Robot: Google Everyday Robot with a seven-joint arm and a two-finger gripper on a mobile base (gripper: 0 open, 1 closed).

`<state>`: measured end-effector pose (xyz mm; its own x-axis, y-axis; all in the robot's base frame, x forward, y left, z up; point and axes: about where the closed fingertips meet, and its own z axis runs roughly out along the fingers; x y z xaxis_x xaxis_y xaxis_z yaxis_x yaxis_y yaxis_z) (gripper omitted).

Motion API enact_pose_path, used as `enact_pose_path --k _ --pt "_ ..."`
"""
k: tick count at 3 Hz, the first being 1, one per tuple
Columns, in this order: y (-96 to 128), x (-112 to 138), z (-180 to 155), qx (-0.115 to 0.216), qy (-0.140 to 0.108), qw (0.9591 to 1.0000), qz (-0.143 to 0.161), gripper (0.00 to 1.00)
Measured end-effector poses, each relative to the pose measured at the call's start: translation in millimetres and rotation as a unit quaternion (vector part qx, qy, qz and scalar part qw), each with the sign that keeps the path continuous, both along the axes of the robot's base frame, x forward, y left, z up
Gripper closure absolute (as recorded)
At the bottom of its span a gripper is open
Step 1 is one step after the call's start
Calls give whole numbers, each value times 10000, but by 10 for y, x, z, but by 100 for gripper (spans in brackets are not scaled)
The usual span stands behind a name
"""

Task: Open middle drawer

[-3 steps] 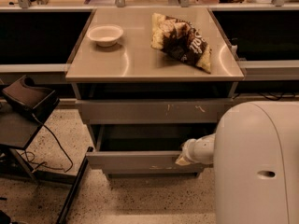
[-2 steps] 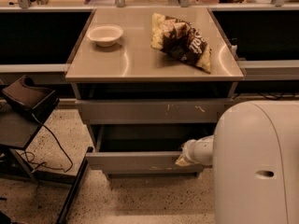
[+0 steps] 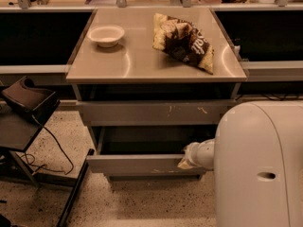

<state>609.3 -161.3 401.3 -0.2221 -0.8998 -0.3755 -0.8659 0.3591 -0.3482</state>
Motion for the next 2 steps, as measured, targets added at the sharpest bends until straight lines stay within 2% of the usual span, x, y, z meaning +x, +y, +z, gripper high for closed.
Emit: enact_pose_path --k 2 --pt "-3 -40 -1 14 -16 10000 -16 100"
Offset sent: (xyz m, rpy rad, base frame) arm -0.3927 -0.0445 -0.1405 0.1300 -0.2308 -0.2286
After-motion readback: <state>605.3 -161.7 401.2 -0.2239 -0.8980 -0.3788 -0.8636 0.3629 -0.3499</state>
